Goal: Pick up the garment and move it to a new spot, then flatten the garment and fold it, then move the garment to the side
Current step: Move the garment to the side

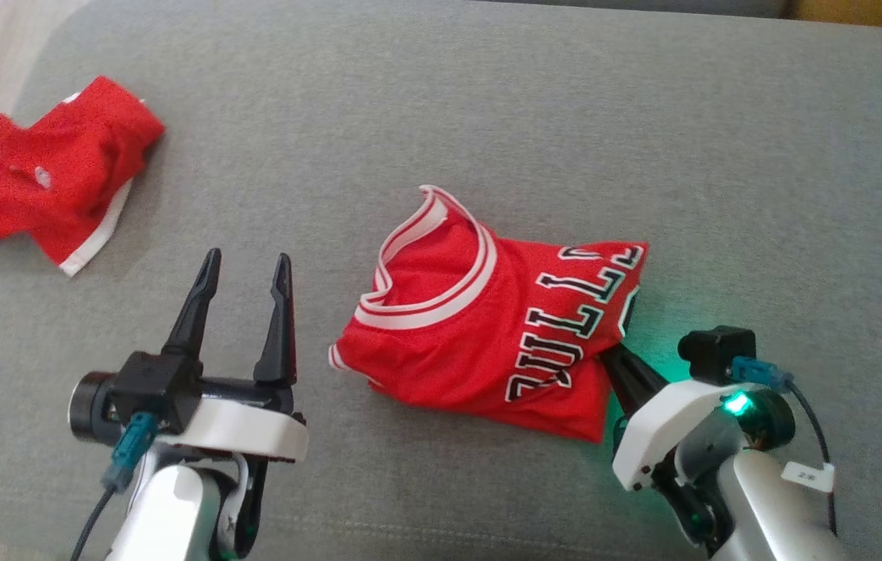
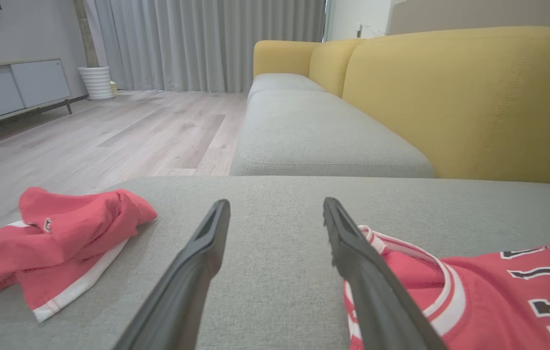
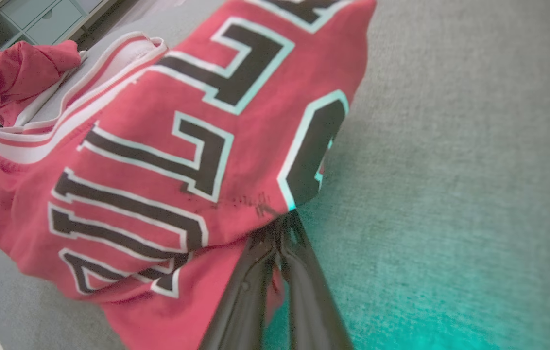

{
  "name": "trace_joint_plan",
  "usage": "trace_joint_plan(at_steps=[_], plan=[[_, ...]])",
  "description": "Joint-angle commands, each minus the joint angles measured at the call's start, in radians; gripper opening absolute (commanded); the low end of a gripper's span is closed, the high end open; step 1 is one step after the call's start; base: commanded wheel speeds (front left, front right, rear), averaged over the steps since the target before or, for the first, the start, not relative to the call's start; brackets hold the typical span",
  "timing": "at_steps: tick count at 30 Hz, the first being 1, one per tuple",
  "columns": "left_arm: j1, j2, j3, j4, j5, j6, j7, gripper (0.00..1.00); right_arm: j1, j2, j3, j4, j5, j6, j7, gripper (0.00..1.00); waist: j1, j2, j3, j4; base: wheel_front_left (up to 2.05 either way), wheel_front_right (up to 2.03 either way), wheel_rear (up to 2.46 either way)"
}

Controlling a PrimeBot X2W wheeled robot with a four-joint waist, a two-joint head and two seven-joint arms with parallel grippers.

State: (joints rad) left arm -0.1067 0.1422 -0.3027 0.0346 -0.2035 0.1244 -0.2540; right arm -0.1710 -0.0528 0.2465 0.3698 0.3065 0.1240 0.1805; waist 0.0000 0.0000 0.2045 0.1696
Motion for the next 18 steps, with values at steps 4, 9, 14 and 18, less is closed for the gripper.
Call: trace_joint_plan(at_steps=[4,9,14,18], plan=[[-0.022,0.005,0.048,-0.041,0.016,-0.008,-0.008,1.00,-0.004,-0.035,0.030,-0.088,-0.028,0.007,-0.008,0.00,0.0000,0.0000,-0.011,-0.053,0.00,0.00,0.00],[-0.021,0.005,0.056,-0.049,0.025,-0.017,-0.008,1.00,-0.007,-0.128,0.051,-0.165,-0.058,0.007,0.025,0.00,0.0000,0.0000,-0.012,-0.135,0.00,0.00,0.00],[-0.028,0.010,0.061,-0.054,0.035,-0.026,-0.008,1.00,-0.028,-0.261,0.066,-0.218,-0.064,0.007,0.070,0.00,0.0000,0.0000,0.001,-0.224,0.00,0.00,0.00],[-0.042,0.013,0.058,-0.060,0.045,-0.032,-0.008,1.00,-0.081,-0.349,0.060,-0.234,-0.046,0.007,0.088,0.00,0.0000,0.0000,0.020,-0.284,0.00,0.00,0.00]])
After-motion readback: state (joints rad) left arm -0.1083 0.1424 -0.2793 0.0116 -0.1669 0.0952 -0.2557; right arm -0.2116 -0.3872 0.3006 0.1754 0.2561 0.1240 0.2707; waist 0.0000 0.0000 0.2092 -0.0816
